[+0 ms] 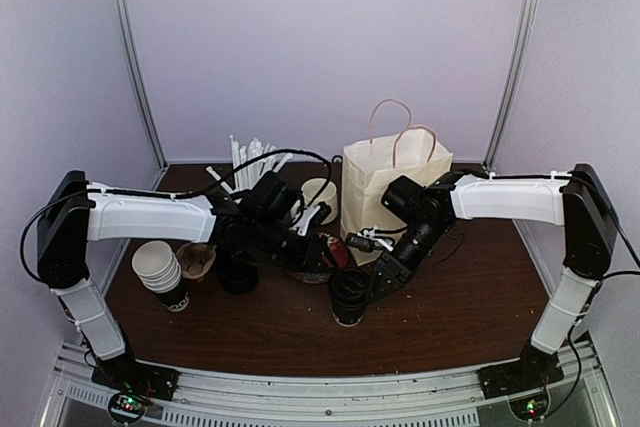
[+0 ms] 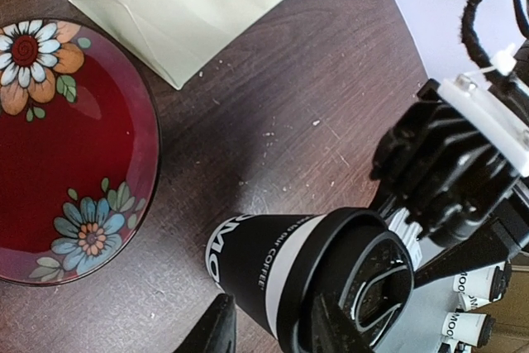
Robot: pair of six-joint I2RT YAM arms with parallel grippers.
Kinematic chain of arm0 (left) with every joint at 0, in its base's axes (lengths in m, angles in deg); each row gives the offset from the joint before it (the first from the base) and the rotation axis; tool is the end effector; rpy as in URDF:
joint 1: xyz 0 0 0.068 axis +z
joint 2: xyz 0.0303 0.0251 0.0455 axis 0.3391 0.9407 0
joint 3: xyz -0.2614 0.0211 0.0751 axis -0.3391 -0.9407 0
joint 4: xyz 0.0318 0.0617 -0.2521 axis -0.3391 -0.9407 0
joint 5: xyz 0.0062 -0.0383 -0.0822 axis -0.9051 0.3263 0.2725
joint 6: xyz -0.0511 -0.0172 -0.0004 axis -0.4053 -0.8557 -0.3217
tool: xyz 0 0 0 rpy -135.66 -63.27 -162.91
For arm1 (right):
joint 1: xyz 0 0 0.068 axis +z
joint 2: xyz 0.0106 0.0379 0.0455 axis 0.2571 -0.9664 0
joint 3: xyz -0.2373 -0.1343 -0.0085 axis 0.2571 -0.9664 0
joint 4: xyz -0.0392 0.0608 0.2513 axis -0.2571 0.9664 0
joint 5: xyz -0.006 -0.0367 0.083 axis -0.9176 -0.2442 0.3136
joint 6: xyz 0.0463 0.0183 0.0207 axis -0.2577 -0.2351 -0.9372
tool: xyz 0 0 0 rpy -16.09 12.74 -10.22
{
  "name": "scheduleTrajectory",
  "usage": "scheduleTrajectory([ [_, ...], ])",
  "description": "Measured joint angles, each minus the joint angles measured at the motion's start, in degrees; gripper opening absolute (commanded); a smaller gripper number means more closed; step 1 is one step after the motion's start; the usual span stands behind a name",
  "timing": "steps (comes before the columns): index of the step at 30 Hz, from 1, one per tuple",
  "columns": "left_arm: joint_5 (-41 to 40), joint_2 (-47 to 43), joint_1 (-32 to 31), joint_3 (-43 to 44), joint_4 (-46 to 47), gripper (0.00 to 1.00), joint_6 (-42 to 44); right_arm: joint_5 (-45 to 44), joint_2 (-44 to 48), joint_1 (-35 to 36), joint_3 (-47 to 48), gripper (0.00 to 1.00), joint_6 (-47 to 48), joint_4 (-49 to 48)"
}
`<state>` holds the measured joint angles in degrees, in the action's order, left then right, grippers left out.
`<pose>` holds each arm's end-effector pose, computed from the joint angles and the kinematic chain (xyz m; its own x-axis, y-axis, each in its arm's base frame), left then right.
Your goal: Pack the takeout coffee
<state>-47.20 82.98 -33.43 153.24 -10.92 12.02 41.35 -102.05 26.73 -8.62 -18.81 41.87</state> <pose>0.2145 -0.3108 0.2198 -0.9229 0.2113 -0.3218 0.3799 0.6346 -0.6730 0.2247 0.2367 0.2101 -0.6802 -0.6931 -0.2385 -0.5880 0.3217 0.7421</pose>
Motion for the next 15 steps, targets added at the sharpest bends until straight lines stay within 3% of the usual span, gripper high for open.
scheduleTrajectory([
  [10,1.4,2.8,0.6,3.0,-3.2,0.27,1.3,-0.1,-0.9,-0.3,0.8,0.45,0.0,1.0],
  [15,1.1,3.1,0.5,3.4,-4.1,0.22,2.0,-1.5,-2.2,-0.1,2.8,0.38,-0.5,3.3],
])
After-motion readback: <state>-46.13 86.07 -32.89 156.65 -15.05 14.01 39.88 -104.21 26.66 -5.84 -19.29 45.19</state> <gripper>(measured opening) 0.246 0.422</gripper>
